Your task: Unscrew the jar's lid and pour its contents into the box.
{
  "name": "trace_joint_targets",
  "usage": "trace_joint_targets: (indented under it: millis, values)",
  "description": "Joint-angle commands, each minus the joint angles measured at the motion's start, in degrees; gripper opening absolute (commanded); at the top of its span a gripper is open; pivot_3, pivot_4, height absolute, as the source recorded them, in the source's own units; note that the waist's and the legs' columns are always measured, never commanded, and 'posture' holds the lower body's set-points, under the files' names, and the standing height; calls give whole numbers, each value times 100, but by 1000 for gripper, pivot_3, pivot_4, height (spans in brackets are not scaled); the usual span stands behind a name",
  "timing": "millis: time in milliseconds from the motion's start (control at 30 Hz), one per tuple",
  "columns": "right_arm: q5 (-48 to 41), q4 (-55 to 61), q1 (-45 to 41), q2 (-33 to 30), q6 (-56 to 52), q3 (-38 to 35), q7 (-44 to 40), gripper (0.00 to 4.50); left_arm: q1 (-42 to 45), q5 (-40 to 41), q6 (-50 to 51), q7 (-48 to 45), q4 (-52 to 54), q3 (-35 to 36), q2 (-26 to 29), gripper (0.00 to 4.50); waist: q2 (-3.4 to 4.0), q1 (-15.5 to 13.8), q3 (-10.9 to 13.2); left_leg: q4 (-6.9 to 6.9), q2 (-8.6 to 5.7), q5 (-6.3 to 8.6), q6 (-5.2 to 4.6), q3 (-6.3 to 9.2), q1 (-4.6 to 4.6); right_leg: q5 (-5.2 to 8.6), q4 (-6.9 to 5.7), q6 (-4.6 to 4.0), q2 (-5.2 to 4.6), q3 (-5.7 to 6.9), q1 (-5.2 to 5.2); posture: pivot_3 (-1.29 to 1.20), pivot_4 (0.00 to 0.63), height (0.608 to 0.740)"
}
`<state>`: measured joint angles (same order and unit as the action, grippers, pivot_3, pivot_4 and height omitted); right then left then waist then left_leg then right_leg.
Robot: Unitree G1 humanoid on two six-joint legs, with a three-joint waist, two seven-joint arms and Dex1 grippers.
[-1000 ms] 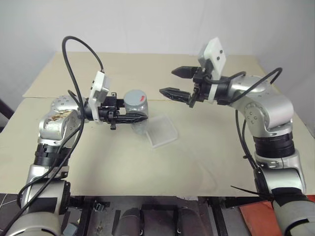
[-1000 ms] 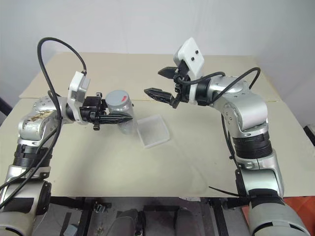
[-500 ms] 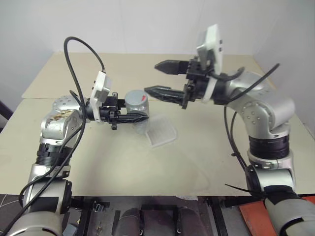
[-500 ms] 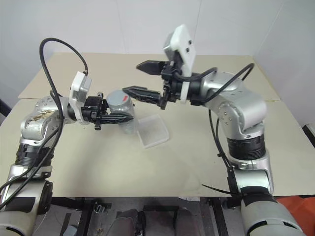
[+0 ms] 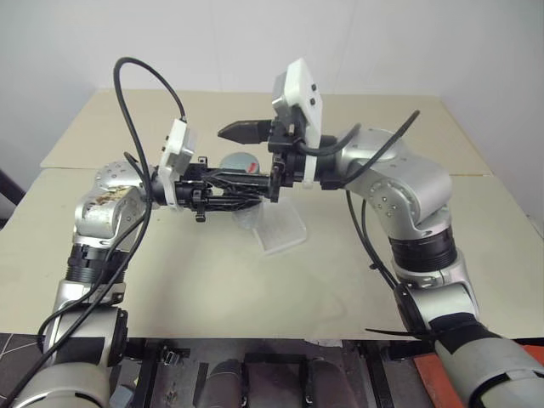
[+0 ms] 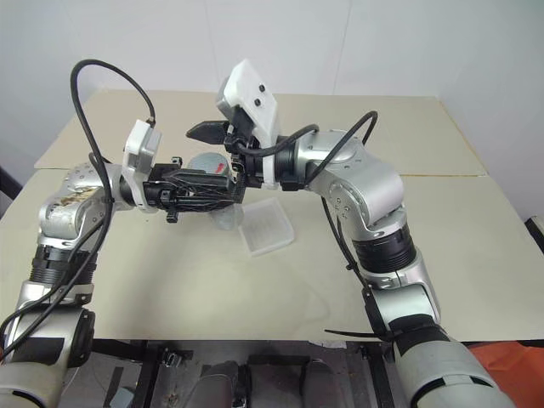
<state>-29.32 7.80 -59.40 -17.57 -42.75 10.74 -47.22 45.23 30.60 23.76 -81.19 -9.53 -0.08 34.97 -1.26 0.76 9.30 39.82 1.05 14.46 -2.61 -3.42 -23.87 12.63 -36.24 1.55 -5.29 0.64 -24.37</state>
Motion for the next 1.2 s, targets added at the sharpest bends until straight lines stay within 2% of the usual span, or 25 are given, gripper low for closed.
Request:
trace_joint_targets:
  millis: [33,500,767,1200]
  values:
    - [126,-12,27,2,207,-48,38,4425,23,97,-40,20,243,168,114,1931,0,2,0,0,0,0,0,0,0,0,0,0,0,0,0,0,150,740]
    - [401,-135,206,-141,366,-126,24,4425,52,109,-49,16,198,146,161,1931,0,2,0,0,0,0,0,0,0,0,0,0,0,0,0,0,150,740]
    - [296,-537,94,-490,471,-631,-65,4425,-12,139,-6,-18,287,140,236,1931,0,-1,0,0,0,0,0,0,0,0,1,0,0,0,0,0,150,740]
    - [173,-559,279,-1040,517,-732,-35,4425,-61,181,46,-53,340,108,253,1931,0,-7,0,0,0,0,0,0,0,0,3,0,-1,0,0,0,150,740]
